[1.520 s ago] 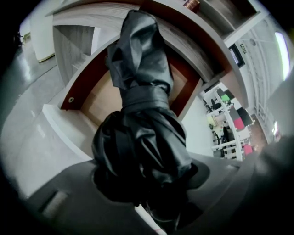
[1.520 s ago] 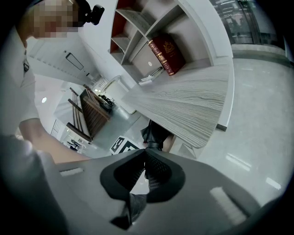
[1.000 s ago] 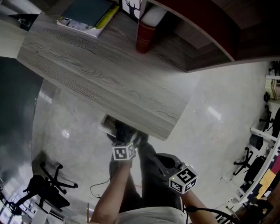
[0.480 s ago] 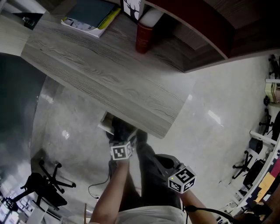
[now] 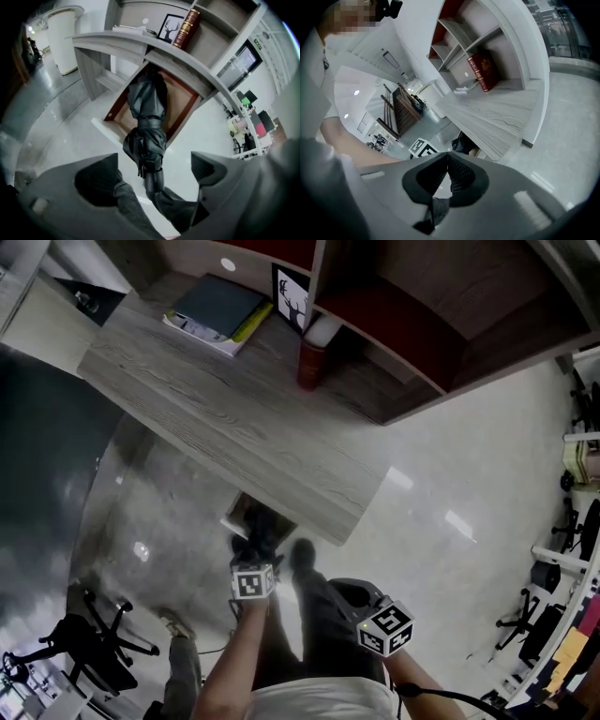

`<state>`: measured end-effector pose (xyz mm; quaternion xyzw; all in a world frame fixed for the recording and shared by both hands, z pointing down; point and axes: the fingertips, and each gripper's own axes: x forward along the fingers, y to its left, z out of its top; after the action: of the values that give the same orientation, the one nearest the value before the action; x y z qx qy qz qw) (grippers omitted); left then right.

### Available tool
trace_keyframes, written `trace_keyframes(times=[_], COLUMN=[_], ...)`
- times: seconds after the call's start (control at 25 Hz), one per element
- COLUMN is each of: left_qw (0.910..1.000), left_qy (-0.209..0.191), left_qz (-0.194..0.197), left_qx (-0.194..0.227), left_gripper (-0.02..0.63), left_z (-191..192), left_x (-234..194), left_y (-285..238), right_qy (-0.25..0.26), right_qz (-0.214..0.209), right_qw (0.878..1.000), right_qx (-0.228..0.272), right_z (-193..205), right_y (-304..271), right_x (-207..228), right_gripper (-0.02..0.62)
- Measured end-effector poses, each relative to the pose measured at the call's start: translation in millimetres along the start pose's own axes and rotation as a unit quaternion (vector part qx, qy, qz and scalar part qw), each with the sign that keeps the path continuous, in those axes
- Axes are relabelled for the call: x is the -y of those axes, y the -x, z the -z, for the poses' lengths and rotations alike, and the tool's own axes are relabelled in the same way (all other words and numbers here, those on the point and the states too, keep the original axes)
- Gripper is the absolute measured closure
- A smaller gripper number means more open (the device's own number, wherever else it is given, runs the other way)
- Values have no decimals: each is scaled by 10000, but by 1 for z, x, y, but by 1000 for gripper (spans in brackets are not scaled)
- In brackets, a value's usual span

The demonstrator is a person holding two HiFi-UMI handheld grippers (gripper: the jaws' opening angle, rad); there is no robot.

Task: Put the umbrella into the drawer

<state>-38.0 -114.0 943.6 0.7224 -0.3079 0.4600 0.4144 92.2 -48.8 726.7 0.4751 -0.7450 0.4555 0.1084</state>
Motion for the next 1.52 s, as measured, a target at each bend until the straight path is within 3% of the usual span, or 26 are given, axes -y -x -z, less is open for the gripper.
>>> trace_keyframes(times=[0.28, 0.64, 0.92, 1.04, 1.52], left_qw=[9977, 9875, 9777, 9729, 9512], left_qy=[-201, -326, -262, -239, -364], left_qz=[203, 359, 356, 347, 375], left_qx=[611, 1503, 2051, 2274, 3040], left_gripper=[135, 235, 330, 381, 479], left_z=[-22, -38, -23, -11, 37], left_x=[34, 74, 86, 84, 42], left_y=[85, 190, 257, 286, 401], right_qy=[366, 640, 870, 952, 1111], right_qz=[-57, -160, -439, -516, -566], right_qw=[9993, 9975, 9948, 9935, 9905], right_qx=[-30, 257, 308, 341, 581], right_z=[-16, -50, -56, -55, -23], right_y=[37, 77, 97, 103, 94], right_x=[-34, -69, -102, -122, -234], right_gripper=[591, 591, 591, 591, 591])
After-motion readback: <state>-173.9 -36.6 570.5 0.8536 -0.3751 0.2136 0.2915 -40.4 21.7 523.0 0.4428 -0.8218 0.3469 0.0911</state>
